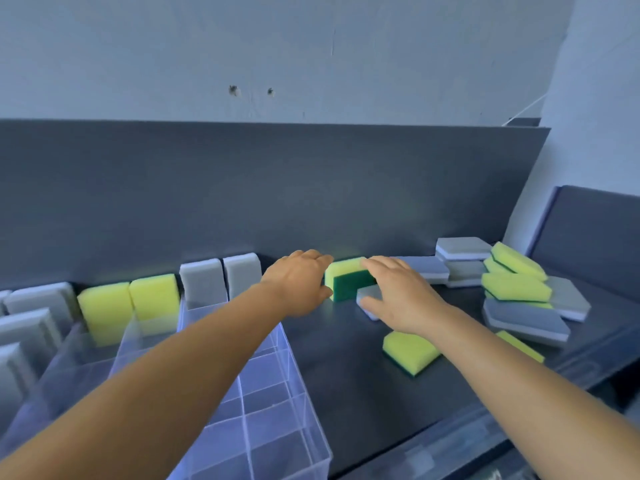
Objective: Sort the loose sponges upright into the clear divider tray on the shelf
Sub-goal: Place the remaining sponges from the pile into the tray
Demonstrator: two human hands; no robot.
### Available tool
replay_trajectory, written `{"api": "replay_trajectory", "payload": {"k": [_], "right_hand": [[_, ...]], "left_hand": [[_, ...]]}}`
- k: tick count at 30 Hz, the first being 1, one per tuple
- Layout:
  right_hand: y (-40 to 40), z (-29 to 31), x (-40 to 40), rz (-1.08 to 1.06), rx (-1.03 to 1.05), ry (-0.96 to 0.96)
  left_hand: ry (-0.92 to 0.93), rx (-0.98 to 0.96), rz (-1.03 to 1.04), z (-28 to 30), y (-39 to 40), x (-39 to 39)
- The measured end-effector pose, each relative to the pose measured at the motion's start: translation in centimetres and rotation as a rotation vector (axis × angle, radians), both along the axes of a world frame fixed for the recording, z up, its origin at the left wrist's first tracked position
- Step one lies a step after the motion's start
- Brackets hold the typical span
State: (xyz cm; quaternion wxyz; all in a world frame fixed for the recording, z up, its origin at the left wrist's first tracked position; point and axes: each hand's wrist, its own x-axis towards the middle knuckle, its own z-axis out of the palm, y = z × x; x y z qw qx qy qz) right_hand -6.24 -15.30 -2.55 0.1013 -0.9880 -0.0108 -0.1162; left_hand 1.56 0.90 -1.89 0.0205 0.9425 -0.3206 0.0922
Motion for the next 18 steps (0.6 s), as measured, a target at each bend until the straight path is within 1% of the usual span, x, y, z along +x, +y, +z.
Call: {"api": "replay_trajectory", "payload": {"k": [6, 11, 15, 18], "right_hand": [[-4.6, -1.4, -0.8, -0.01, 0.026, 0.128], [-6.8, -1.8, -1.3, 0.131, 0.051, 0.264], [-8.1, -2.1, -1.4, 0.233, 0.018, 0.381], [-8.7, -2.5, -1.0, 0.224, 0.013, 0.368]], "left_hand": [[0.092, 0.06, 0.026, -1.6, -5.1, 1.6], [0.168, 0.108, 0.141, -2.7, -7.2, 3.1], [0.133, 0.049, 0.192, -3.6, -7.6, 2.9], [0.089, 0.018, 0.225, -3.7, -7.7, 2.7]]}}
